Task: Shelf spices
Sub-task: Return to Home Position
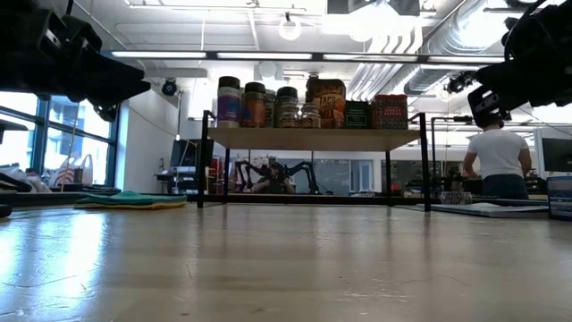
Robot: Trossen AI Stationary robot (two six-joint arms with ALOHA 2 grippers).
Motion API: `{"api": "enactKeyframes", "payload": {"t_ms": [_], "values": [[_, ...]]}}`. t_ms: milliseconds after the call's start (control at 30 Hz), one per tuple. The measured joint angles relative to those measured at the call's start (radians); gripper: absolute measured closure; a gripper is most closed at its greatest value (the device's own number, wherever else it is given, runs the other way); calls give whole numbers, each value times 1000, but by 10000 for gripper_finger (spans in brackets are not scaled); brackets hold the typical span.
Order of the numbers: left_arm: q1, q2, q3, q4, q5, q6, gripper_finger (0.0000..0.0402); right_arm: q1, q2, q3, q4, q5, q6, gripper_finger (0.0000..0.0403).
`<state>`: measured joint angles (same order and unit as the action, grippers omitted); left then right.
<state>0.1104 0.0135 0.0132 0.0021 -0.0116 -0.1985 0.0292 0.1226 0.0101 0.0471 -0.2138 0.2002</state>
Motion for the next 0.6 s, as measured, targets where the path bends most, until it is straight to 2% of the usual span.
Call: {"api": "enactKeyframes", "payload": {"t_ms": [233,333,600], "values": [[0,0,0,0,0,1,291,0,0,0,14,75,-236,401],[0,0,0,0,0,1,291,0,0,0,20,105,-249,401],[0,0,0,0,0,1,291,0,0,0,21,105,-208,401]]}}
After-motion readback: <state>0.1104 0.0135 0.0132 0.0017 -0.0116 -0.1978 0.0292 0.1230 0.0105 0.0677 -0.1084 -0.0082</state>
